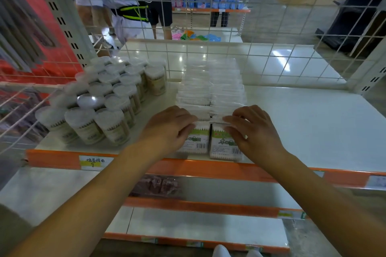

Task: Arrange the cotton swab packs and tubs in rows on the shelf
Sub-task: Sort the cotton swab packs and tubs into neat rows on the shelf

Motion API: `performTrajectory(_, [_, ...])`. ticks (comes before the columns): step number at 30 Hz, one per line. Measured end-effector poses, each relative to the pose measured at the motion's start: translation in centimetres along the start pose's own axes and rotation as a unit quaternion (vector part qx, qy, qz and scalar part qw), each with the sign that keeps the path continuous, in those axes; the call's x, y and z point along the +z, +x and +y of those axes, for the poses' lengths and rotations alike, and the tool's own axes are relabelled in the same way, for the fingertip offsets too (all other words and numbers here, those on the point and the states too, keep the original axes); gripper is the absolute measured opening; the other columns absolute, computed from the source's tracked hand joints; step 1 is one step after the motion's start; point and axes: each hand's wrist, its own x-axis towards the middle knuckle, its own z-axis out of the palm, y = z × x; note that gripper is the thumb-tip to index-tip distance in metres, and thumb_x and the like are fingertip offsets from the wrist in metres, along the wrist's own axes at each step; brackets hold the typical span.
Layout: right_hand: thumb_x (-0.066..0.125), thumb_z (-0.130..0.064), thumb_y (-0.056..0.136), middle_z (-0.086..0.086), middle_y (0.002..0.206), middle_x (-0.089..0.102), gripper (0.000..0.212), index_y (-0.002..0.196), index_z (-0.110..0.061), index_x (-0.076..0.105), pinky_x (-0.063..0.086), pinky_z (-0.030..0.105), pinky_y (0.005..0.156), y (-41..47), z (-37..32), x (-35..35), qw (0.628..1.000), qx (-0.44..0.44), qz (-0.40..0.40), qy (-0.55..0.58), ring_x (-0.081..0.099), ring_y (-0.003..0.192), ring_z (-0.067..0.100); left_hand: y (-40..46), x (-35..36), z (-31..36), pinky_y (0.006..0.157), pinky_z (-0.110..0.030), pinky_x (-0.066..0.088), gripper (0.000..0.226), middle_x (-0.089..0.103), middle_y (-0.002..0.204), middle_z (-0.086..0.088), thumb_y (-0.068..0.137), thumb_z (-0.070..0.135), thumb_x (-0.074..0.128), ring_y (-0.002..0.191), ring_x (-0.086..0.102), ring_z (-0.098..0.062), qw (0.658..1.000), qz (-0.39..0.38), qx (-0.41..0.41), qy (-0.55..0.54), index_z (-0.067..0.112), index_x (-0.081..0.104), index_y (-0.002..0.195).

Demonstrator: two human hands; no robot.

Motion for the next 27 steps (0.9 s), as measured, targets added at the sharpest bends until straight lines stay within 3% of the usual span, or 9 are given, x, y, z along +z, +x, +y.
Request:
performTrajectory(4, [0.051, -0.023, 0.083, 0.007, 0.115, 0.048, 0.029, 0.112, -0.018, 0.055, 0.039, 0.040, 0.085, -0.6, -0.7, -0.1, 1.000, -0.004, 0.004, -0.015, 0.041, 0.106, 0.029, -0.4, 0.3, 0.5, 0.070, -0.032, 0.050, 0.036, 0.067, 0.096, -0.008, 0.083, 0.027, 0.047, 0.088, 0.049, -0.018, 0.999, 0.021, 0.024, 0.026, 0.008, 0.064, 0.109])
performTrajectory(7, [0.052, -0.032, 0.080, 0.005, 0.122, 0.042, 0.036, 0.114, -0.021, 0.050, 0.036, 0.043, 0.087, -1.2, -1.2, 0.4, 0.999, -0.013, -0.034, -0.025, 0.037, 0.113, 0.032, -0.6, 0.8, 0.7, 0.079, -0.037, 0.047, 0.037, 0.061, 0.105, -0.008, 0.082, 0.032, 0.049, 0.096, 0.047, -0.021, 0.999, 0.017, 0.028, 0.037, 0.015, 0.053, 0.114])
performTrajectory(10, [0.054, -0.038, 0.077, 0.006, 0.124, 0.044, 0.042, 0.115, -0.020, 0.050, 0.039, 0.045, 0.086, -1.5, -1.2, 0.5, 0.997, -0.029, -0.064, -0.037, 0.037, 0.112, 0.031, -0.8, 1.3, 0.9, 0.080, -0.038, 0.047, 0.040, 0.061, 0.108, -0.008, 0.079, 0.036, 0.047, 0.101, 0.044, -0.021, 0.998, -0.009, 0.036, 0.059, 0.016, 0.052, 0.114])
performTrajectory(16, [0.052, -0.033, 0.085, 0.011, 0.120, 0.055, 0.038, 0.119, -0.016, 0.051, 0.032, 0.040, 0.087, -1.7, 0.0, 1.0, 0.995, -0.066, -0.069, -0.024, 0.041, 0.110, 0.031, -0.7, 1.5, 0.7, 0.080, -0.035, 0.047, 0.038, 0.061, 0.107, -0.007, 0.081, 0.029, 0.045, 0.102, 0.043, -0.019, 0.997, -0.012, 0.043, 0.068, 0.018, 0.046, 0.117])
performTrajectory(23, [0.053, -0.032, 0.086, 0.012, 0.121, 0.054, 0.038, 0.120, -0.016, 0.050, 0.033, 0.041, 0.089, -1.9, 0.4, 1.4, 0.995, -0.071, -0.064, -0.023, 0.042, 0.111, 0.032, -1.0, 1.3, 0.8, 0.078, -0.036, 0.047, 0.050, 0.061, 0.106, -0.009, 0.071, 0.011, 0.076, 0.101, 0.044, -0.022, 0.997, -0.010, 0.049, 0.067, 0.011, 0.056, 0.117])
performTrajectory(27, [0.054, -0.030, 0.085, 0.008, 0.124, 0.046, 0.038, 0.121, -0.017, 0.049, 0.032, 0.039, 0.089, -1.9, 0.3, 1.5, 0.995, -0.070, -0.060, -0.023, 0.041, 0.112, 0.031, -0.8, 1.4, 0.7, 0.079, -0.036, 0.047, 0.046, 0.061, 0.106, -0.009, 0.072, 0.012, 0.073, 0.101, 0.044, -0.022, 0.997, -0.010, 0.047, 0.067, 0.010, 0.060, 0.116])
